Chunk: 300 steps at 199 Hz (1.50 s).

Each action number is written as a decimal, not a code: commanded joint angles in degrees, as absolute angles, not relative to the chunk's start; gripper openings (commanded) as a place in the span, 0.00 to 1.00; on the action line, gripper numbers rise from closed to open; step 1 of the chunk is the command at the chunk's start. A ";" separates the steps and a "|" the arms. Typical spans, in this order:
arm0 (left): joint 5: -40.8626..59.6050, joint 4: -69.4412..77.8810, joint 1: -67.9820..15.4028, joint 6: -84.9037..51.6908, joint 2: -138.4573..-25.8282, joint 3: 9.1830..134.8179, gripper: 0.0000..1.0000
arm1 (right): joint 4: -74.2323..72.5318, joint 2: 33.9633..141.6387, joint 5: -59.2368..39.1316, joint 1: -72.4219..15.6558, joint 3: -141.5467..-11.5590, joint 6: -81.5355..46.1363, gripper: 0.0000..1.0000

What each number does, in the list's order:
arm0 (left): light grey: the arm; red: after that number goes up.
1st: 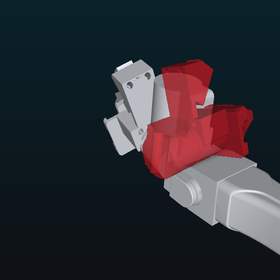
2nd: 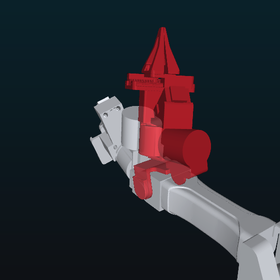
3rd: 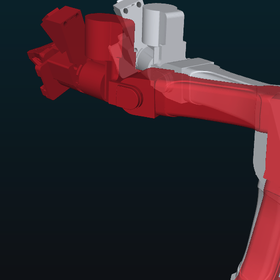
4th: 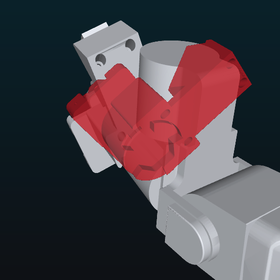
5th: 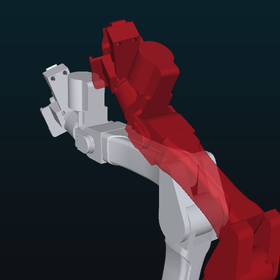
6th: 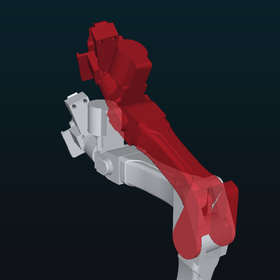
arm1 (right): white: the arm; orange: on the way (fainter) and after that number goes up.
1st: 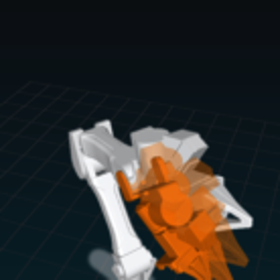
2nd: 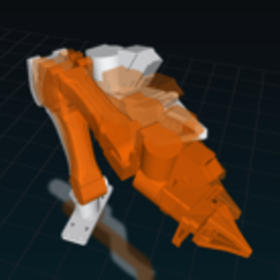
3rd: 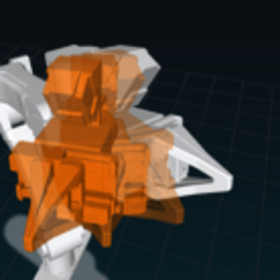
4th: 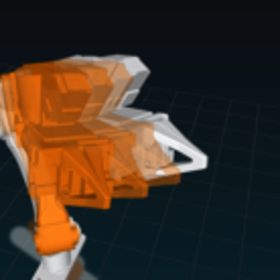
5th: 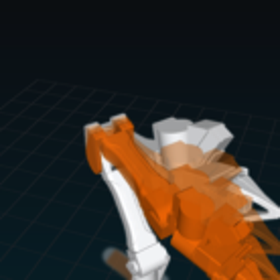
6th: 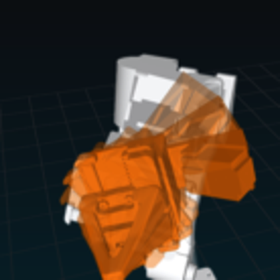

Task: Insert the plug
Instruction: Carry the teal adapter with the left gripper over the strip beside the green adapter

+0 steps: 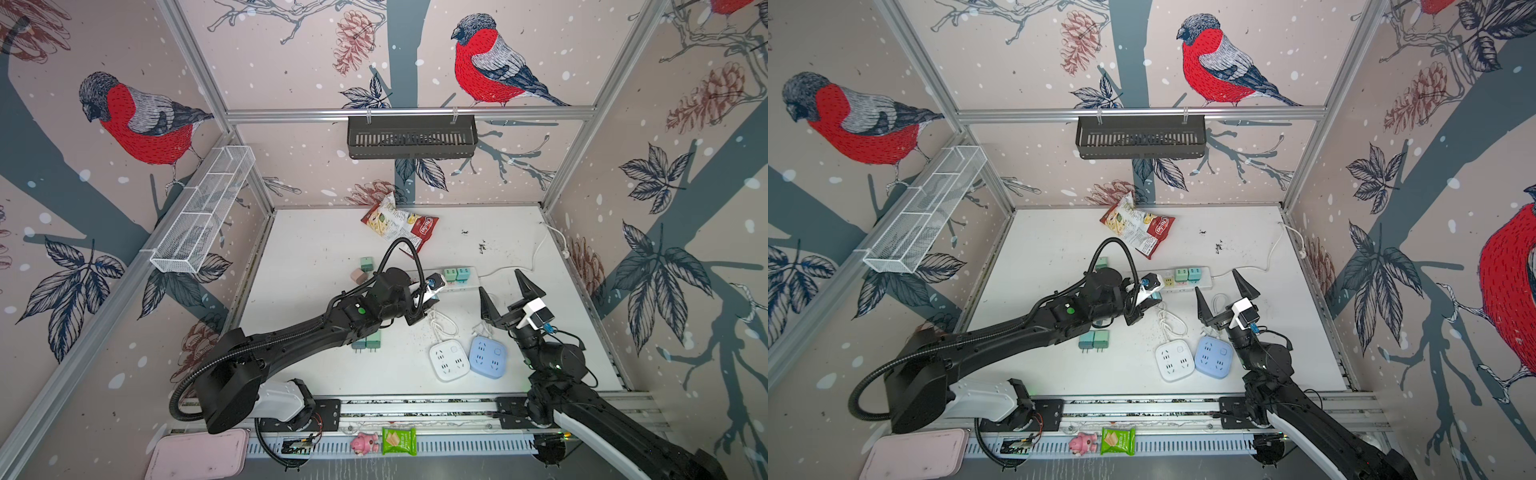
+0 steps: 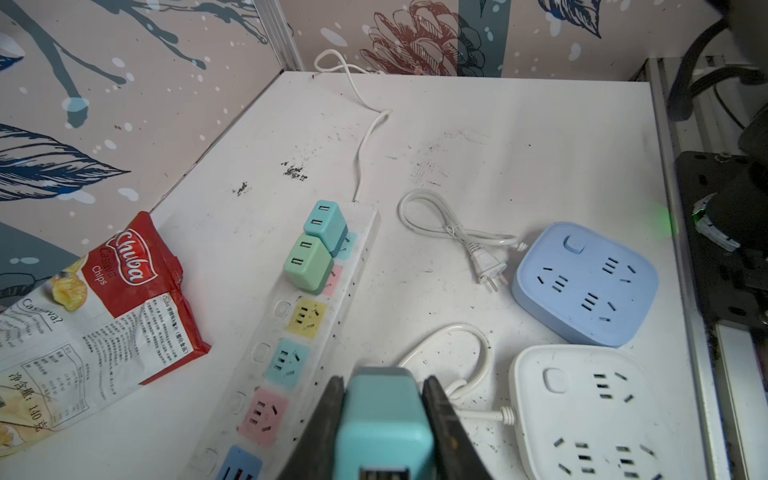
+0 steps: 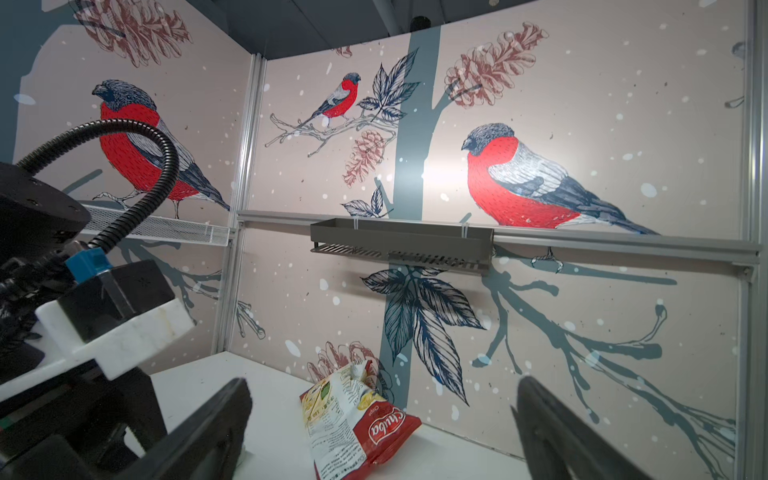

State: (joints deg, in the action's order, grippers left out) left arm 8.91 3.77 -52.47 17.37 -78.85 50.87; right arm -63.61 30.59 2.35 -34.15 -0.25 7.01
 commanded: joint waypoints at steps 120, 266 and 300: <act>-11.60 -8.71 -53.71 29.32 -84.80 68.27 0.00 | -62.88 30.70 6.55 -29.81 7.67 -0.97 1.00; -7.73 -18.66 -49.97 39.53 -95.08 76.32 0.00 | -66.10 35.93 5.04 -26.11 7.43 -5.19 1.00; -7.69 -22.60 -49.80 38.79 -101.50 81.23 0.00 | -66.10 42.27 4.51 -26.09 4.83 -4.48 1.00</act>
